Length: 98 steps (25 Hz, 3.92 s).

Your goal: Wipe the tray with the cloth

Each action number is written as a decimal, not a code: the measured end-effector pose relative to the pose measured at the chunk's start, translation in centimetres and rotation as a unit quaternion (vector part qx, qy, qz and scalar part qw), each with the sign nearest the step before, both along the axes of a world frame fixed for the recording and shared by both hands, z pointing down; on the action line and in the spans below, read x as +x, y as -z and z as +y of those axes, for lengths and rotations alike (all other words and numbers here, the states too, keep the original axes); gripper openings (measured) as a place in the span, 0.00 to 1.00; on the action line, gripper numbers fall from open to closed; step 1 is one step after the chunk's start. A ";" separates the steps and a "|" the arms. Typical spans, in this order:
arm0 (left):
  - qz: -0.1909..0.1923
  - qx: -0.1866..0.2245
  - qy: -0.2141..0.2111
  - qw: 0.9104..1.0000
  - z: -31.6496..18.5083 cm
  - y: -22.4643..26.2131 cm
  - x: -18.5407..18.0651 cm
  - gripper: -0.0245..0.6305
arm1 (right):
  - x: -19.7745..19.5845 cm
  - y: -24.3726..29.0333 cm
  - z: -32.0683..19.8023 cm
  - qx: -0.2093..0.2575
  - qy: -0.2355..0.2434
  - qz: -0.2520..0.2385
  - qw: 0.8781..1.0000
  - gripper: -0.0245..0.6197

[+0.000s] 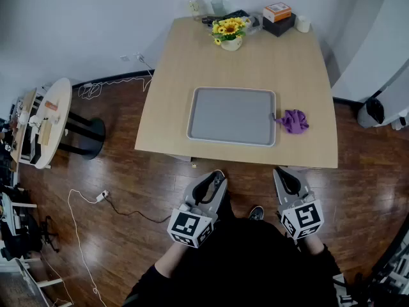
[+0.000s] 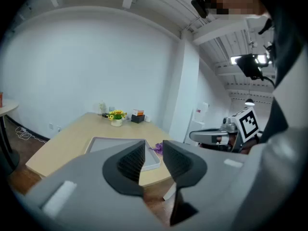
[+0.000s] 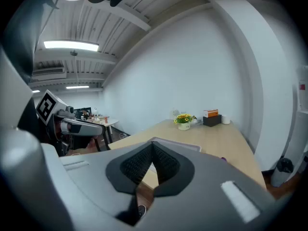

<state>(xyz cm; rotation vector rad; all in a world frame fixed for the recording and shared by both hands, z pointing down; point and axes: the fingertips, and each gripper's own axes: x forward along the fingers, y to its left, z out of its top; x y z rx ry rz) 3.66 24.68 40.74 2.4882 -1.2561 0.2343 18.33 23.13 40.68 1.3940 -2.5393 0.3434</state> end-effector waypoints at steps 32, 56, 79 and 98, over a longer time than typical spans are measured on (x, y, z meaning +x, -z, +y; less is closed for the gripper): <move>-0.065 -0.277 0.073 0.956 -23.8 -21.9 -18.9 0.45 | 14.8 -24.7 -23.4 -0.353 -0.141 0.144 0.914 0.33; -0.087 -0.294 -0.013 0.952 -22.9 -25.4 -16.3 0.17 | 2.3 -22.4 -32.8 -0.271 -0.071 0.185 0.942 0.17; -0.047 -0.291 -0.022 0.955 -22.8 -25.2 -16.9 0.17 | -28.3 -22.9 -35.3 -0.229 0.162 0.170 0.944 0.17; -0.046 -0.310 0.049 0.948 -22.7 -25.6 -16.7 0.16 | 2.1 -23.3 -28.8 -0.296 -0.040 0.157 0.941 0.18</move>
